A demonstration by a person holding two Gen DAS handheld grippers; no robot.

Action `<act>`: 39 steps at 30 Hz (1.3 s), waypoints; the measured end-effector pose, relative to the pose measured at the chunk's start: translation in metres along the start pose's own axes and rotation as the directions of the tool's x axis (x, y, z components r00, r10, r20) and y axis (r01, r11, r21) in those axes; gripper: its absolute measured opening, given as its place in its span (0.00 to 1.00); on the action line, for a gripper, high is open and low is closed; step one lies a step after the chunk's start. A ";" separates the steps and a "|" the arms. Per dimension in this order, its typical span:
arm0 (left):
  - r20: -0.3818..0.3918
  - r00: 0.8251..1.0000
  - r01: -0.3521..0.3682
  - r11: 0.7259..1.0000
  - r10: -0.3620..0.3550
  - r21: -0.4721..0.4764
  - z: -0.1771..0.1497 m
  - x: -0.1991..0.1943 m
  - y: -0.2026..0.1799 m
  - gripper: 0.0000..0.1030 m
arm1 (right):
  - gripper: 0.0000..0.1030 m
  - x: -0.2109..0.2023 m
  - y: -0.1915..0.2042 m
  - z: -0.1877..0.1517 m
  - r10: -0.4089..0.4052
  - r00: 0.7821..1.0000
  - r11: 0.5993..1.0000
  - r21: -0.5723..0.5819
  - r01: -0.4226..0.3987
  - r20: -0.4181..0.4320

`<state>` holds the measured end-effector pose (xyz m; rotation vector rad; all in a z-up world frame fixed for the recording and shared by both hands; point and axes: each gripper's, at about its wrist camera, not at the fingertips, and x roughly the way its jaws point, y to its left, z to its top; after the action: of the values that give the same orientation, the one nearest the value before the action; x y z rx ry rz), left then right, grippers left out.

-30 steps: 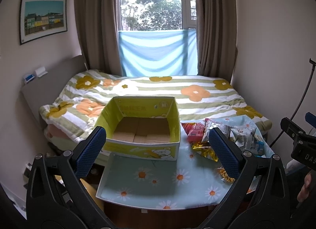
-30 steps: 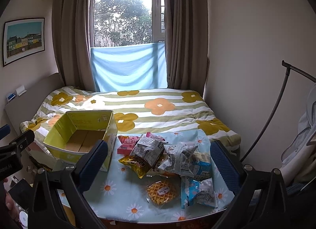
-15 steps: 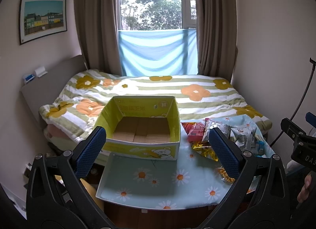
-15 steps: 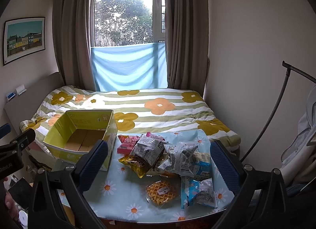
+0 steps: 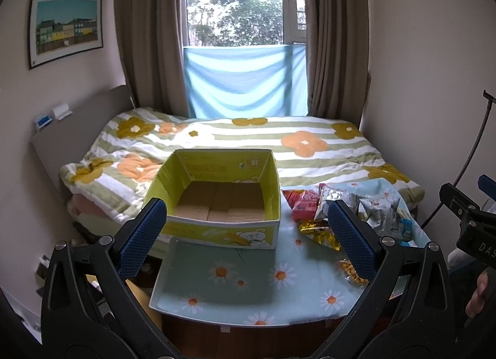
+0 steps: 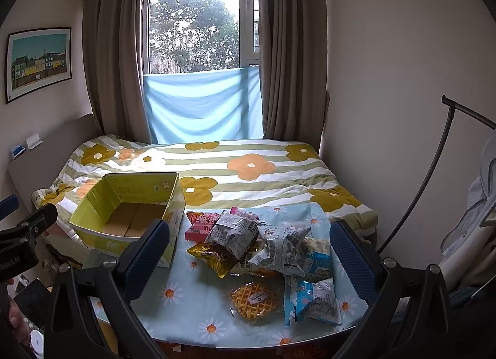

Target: Organize snacks

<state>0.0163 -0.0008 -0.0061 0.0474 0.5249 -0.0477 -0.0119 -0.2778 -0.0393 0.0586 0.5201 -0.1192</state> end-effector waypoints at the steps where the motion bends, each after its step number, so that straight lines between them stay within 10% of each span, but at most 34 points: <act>1: 0.001 1.000 0.000 1.000 0.000 0.000 0.000 0.000 0.000 1.00 | 1.00 0.000 0.000 0.000 0.000 1.000 1.000 0.000 0.000 0.002; 24: 0.000 1.000 0.003 1.000 -0.003 -0.004 0.000 -0.004 0.004 1.00 | 1.00 -0.005 -0.001 -0.001 -0.005 1.000 1.000 0.003 0.005 0.016; 39: -0.120 0.978 0.174 0.984 -0.168 0.040 -0.002 0.062 -0.025 1.00 | 1.00 0.044 -0.033 -0.007 -0.060 0.992 0.994 0.083 0.069 -0.107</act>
<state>0.0669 -0.0276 -0.0399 0.0545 0.6434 -0.2278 0.0181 -0.3142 -0.0678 0.1329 0.6217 -0.2029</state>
